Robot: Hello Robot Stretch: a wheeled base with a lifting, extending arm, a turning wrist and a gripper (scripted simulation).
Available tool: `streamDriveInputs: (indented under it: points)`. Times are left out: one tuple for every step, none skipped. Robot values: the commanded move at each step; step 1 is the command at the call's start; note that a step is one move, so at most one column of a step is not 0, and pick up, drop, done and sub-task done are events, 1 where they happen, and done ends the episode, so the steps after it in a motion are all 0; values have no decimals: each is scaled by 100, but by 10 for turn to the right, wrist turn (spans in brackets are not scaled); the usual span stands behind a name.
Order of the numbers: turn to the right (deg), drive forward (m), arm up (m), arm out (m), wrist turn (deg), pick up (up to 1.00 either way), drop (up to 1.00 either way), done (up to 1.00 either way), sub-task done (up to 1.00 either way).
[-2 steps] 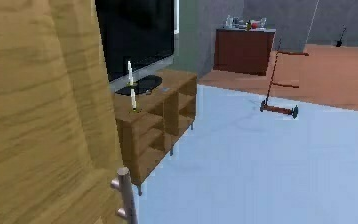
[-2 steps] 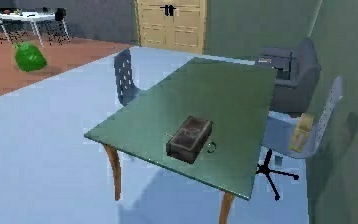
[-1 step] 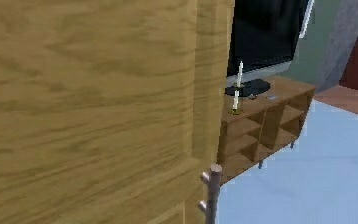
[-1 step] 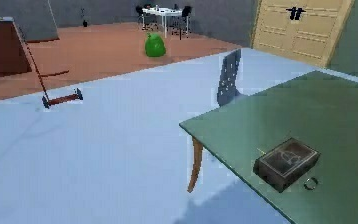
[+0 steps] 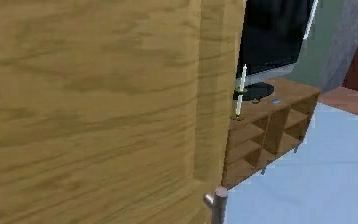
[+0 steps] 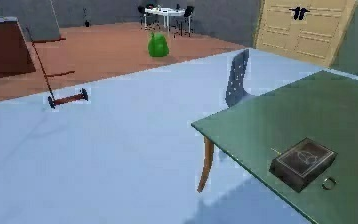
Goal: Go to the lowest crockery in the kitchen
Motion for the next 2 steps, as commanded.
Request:
streamDriveInputs:
  points:
    - [450, 0, 0, 0, 0, 0, 0, 0, 0]
    - [450, 0, 0, 0, 0, 0, 0, 0, 0]
